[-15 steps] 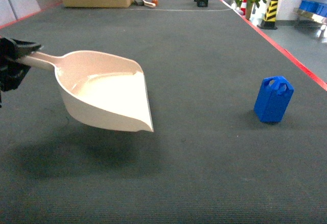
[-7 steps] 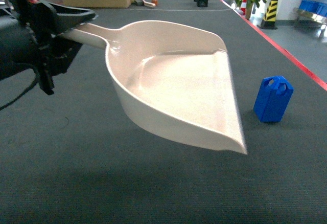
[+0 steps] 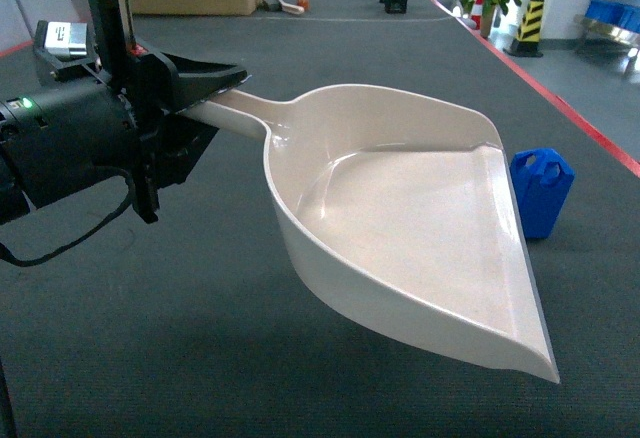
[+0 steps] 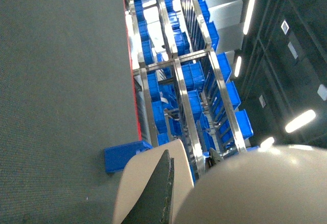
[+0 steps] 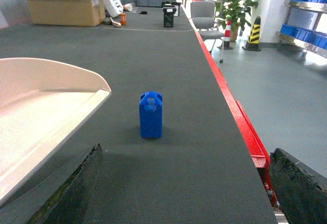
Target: Place part in tray to right shelf
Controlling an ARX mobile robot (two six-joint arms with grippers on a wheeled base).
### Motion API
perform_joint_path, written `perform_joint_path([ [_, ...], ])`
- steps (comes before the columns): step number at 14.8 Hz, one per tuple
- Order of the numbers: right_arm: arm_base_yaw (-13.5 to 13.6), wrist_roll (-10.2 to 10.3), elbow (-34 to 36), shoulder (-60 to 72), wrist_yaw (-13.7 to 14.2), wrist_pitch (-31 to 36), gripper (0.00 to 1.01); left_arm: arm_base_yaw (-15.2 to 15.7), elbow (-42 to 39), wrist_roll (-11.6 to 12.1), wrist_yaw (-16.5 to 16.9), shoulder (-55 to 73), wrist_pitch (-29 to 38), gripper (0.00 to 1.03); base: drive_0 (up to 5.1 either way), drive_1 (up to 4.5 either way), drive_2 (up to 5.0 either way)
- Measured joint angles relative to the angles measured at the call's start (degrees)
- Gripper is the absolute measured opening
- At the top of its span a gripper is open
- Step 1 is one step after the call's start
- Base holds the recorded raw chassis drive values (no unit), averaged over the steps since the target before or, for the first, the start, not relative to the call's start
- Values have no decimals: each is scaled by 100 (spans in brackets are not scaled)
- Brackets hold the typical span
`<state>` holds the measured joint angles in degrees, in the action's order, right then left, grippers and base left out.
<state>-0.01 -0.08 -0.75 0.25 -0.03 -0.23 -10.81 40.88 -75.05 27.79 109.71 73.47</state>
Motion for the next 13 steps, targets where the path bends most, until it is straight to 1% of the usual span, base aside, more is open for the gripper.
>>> perform_joint_path([
  [1, 0, 0, 0, 0, 0, -2, 98, -2, 0, 0, 13, 0, -13, 15, 0, 0, 0],
  [2, 61, 52, -50, 61, 188, -256, 98, -2, 0, 2, 11, 0, -11, 15, 0, 0, 0],
  [3, 153, 188, -409, 953, 957, -772, 98, -2, 0, 0, 17, 0, -13, 15, 0, 0, 0],
  [4, -365, 197, -640, 2081, 935, -146, 98, -4, 0, 0, 13, -7, 2, 15, 0, 0, 0],
  [5, -1252, 37, -1150, 4116, -52, 1349, 98, -2, 0, 4, 26, -7, -15, 15, 0, 0, 0],
  [6, -1480, -96, -1585, 5386, -664, 1956, 98, -2, 0, 4, 24, -7, 4, 15, 0, 0, 0],
  [7, -1552, -225, -2120, 6516, -1259, 2122, 98, -4, 0, 4, 26, -7, -11, 15, 0, 0, 0],
  [8, -1539, -435, -2660, 7368, -1803, 1961, 98, -4, 0, 2, 31, -7, -9, 15, 0, 0, 0],
  [9, -1460, -649, -3104, 7997, -2146, 1847, 98, -4, 0, 4, 28, -7, -9, 15, 0, 0, 0],
  [10, -1377, -933, -3539, 8535, -2406, 1690, 98, -2, 0, 4, 26, -7, -11, 15, 0, 0, 0],
  [11, -1279, -1202, -3901, 8933, -2516, 1512, 98, -2, 0, 4, 22, -7, -11, 15, 0, 0, 0],
  [12, -1147, -1453, -4253, 9364, -2542, 1519, 98, -4, 0, 2, 28, -7, -9, 15, 0, 0, 0],
  [13, -953, -1784, -4747, 9910, -2573, 1405, 98, -2, 0, 2, 28, -7, -9, 15, 0, 0, 0],
])
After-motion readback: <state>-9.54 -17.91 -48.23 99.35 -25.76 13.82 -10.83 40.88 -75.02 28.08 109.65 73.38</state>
